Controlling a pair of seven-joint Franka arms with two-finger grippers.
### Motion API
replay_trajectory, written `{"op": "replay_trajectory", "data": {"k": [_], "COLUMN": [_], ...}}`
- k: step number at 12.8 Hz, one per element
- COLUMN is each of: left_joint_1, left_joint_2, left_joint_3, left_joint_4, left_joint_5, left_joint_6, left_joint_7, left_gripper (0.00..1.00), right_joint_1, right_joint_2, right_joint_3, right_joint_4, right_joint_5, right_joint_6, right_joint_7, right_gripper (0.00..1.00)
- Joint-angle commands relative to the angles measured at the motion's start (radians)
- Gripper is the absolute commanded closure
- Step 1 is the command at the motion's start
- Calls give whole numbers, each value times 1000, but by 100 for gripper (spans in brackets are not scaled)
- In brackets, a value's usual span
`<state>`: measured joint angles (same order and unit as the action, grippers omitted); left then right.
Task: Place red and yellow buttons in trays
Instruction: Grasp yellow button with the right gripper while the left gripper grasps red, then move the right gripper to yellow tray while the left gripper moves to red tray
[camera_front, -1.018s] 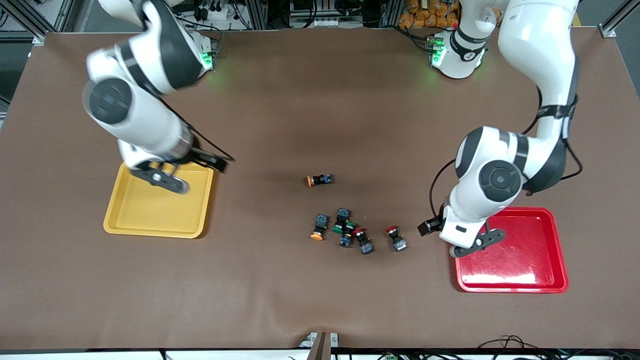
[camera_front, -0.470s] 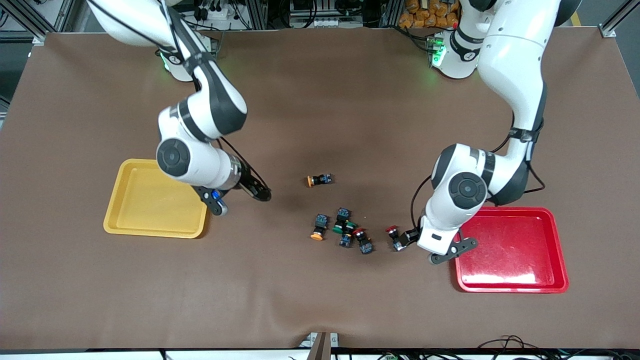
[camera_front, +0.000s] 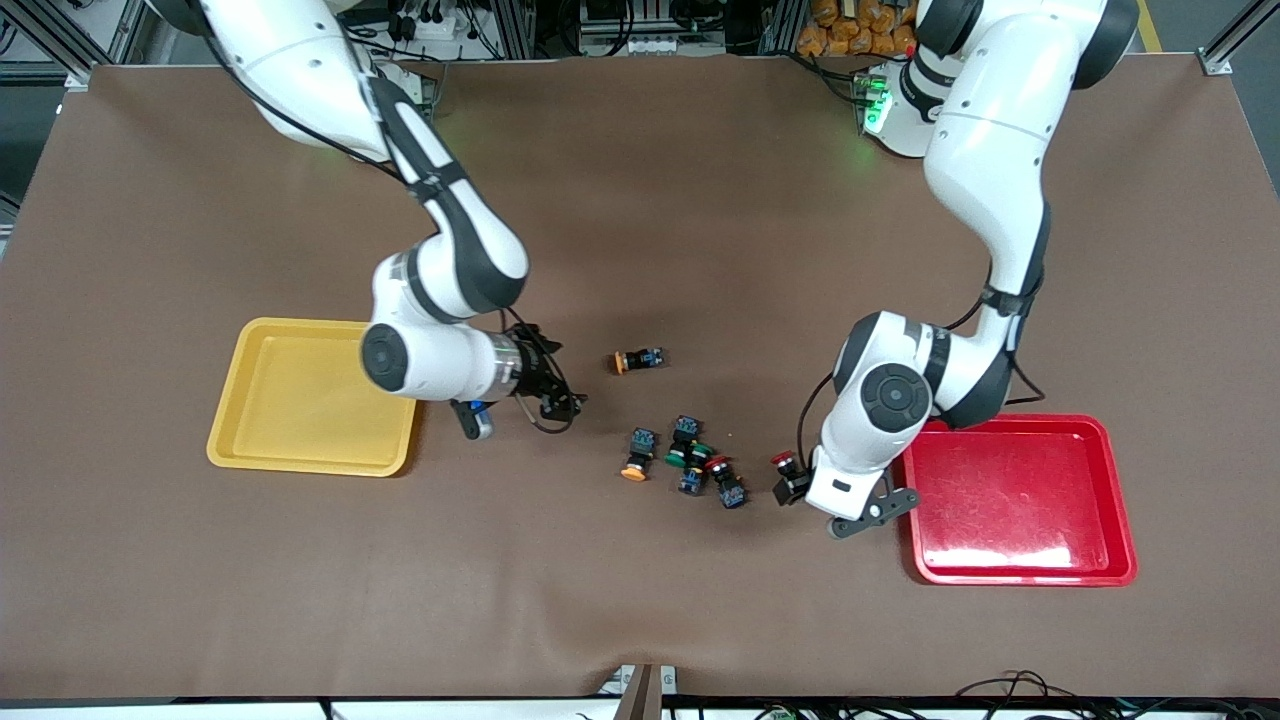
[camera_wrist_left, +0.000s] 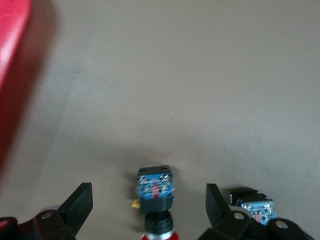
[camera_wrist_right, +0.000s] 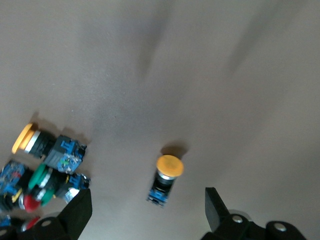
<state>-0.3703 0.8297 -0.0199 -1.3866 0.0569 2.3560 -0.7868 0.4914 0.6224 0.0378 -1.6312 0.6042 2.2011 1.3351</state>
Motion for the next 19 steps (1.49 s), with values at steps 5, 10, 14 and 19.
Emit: {"op": "replay_trajectory", "data": {"k": [5, 10, 14, 19], "left_joint_1": [-35, -39, -39, -36], "left_joint_2": [94, 97, 85, 63], "left_joint_3": [31, 32, 37, 52], "left_joint_4": [44, 44, 46, 47], "left_joint_5": [20, 20, 17, 17], "left_joint_6": [66, 65, 51, 16], "left_joint_7": [-25, -26, -28, -25], "left_gripper": [0, 54, 100, 100], "right_joint_1": [118, 173, 190, 191], "right_joint_2": [97, 158, 168, 169], "right_joint_3": [-13, -16, -16, -19], "right_joint_4": [73, 70, 70, 68], "right_joint_5": [5, 5, 5, -41], "right_joint_6": [66, 146, 149, 144], "right_joint_7": [182, 185, 193, 182], "right_gripper": [0, 0, 50, 100]}}
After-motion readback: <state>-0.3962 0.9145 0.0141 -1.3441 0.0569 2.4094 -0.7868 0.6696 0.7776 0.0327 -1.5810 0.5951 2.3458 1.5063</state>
